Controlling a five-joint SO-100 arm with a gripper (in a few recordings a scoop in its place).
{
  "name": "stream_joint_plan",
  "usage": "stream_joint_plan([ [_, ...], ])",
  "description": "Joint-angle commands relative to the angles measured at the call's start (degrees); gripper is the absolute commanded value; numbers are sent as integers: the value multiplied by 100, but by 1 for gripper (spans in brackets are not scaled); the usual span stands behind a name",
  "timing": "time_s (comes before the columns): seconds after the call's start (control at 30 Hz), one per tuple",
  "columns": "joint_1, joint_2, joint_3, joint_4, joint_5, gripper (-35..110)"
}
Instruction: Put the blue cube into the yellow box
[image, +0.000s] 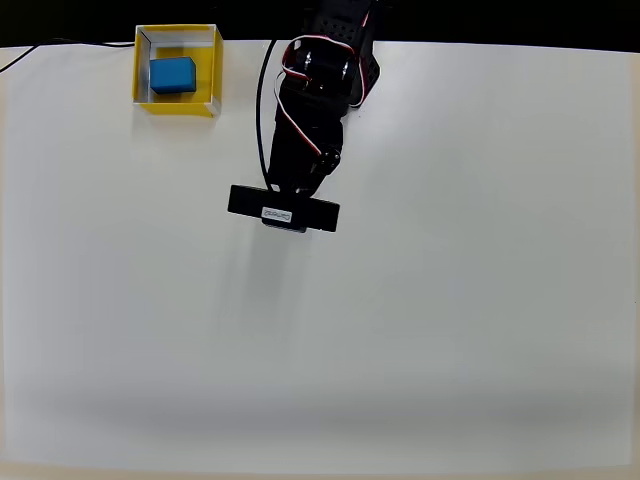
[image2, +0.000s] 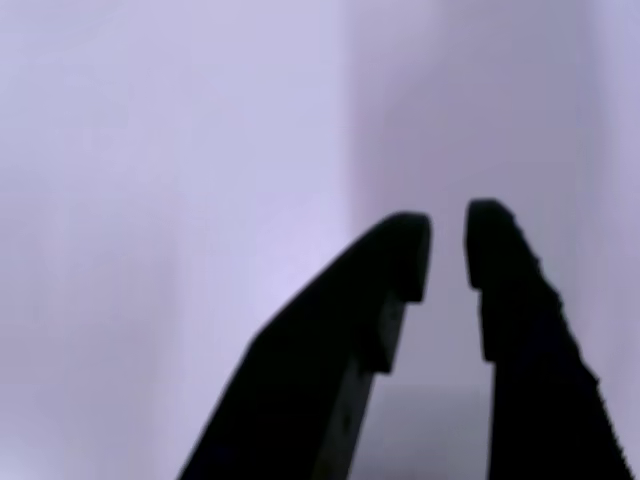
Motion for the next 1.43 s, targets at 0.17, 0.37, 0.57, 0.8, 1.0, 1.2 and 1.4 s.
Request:
stream_joint_plan([
  [0.17, -791, 958, 1705, 220, 334, 0],
  [0.37, -835, 967, 2443, 88, 563, 0],
  [0.57, -844, 967, 2452, 466, 642, 0],
  [0.8, -624, 940, 2452, 457, 800, 0],
  [1.0, -624, 940, 2452, 457, 800, 0],
  [1.2, -624, 940, 2452, 457, 800, 0],
  [1.4, -624, 940, 2452, 457, 800, 0],
])
